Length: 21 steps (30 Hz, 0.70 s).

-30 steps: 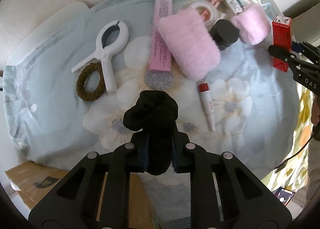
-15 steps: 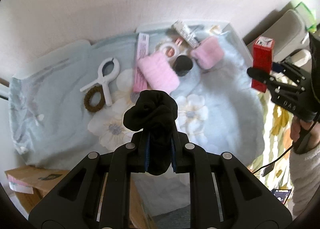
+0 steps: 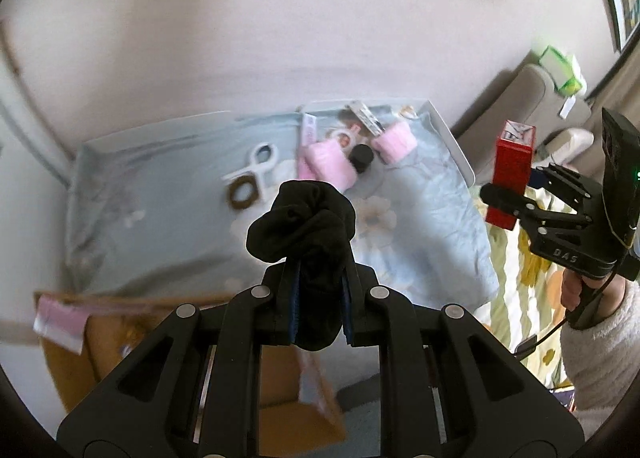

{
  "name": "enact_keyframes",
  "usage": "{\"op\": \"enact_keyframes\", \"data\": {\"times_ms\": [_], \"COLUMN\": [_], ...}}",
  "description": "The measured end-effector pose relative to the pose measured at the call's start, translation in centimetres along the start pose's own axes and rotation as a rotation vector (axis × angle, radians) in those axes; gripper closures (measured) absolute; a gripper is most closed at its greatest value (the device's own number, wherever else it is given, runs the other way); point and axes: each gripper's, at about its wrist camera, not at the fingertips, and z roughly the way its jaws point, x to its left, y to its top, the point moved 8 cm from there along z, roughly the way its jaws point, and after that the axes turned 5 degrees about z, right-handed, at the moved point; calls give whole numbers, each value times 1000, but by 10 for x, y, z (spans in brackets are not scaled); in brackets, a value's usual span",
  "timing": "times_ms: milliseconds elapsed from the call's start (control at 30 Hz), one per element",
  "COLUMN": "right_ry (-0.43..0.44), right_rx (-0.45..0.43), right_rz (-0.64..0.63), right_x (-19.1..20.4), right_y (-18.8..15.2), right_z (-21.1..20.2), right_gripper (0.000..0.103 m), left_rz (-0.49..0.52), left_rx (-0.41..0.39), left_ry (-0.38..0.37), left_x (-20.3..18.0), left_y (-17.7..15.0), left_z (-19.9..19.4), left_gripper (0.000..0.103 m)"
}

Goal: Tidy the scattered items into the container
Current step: 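Carry scrunchie and red carton into the cardboard box and open both tools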

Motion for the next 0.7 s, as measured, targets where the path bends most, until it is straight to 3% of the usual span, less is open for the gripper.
{"op": "enact_keyframes", "data": {"times_ms": [133,433,700], "right_ry": [57,285,392], "right_rx": [-40,-81,34], "right_rz": [-19,-117,-292], "right_x": [30,128,229], "right_y": [2,26,-3], "right_z": [-24,-53,-12], "right_gripper": [56,56,56], "left_rz": [-51,-231,-362], "left_rx": [-29,-50,-49], "left_ry": [27,99,153], "left_x": [31,101,150], "left_y": [-30,-94,-135], "left_z": [-29,-58,-54], "left_gripper": [89,89,89]}}
